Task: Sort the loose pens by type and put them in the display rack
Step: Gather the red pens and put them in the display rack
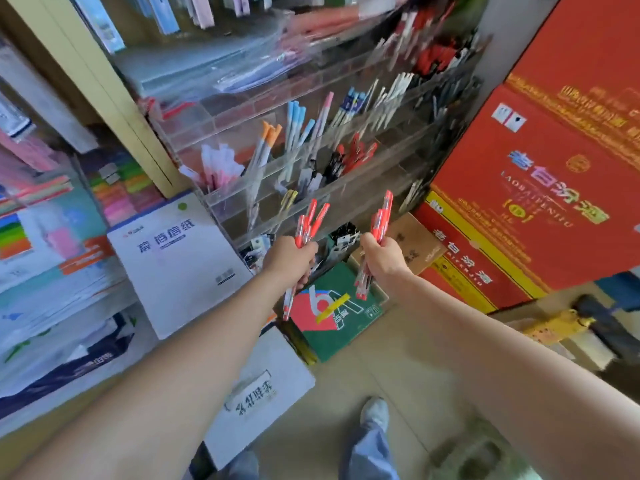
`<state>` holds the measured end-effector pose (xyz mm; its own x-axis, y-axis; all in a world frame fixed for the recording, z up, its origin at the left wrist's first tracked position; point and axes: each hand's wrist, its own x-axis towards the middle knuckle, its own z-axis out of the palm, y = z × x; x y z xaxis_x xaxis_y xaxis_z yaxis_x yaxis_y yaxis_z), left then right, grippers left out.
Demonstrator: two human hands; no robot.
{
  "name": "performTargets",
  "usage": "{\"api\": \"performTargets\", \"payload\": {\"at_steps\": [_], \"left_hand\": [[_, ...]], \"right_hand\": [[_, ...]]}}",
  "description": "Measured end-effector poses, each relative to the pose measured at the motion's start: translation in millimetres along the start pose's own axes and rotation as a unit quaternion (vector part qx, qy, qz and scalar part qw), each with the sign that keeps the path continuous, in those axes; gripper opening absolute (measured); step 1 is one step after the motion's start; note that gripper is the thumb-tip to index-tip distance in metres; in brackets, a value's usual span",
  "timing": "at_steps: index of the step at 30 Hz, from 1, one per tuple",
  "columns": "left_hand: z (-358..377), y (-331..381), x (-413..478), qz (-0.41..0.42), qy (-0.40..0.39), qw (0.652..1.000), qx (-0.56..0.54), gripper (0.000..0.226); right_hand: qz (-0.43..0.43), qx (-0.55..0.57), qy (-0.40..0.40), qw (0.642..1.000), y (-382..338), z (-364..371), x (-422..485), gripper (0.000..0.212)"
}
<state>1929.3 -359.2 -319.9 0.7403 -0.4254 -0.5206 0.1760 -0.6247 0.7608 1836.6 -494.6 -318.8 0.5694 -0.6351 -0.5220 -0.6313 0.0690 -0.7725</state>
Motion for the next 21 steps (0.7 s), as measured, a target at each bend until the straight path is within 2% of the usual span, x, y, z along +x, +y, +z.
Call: {"api": "performTargets", "payload": {"at_steps": [5, 10, 16, 21], "left_hand": [[33, 32, 28, -0.023, 0.047, 0.998, -0.031, 0.030], [41, 45, 56, -0.033, 0.076, 0.996, -0.009, 0.030], [41, 51, 90, -0.038, 0.091, 0.995, -0.005, 0.033], [41, 37, 109, -0.051, 0.090, 0.994, -0.025, 0.032]], "right_hand": [[-0.047, -0.067, -0.041, 0.996, -20, -31, 58, 0.011], [-0.057, -0.095, -0.078, 0.991, -36, -41, 102, 0.017], [-0.050, -0.119, -0.084, 0.988, -49, -42, 136, 0.023], [-0.045, -0.088, -0.063, 0.993, -50, -25, 159, 0.023]]}}
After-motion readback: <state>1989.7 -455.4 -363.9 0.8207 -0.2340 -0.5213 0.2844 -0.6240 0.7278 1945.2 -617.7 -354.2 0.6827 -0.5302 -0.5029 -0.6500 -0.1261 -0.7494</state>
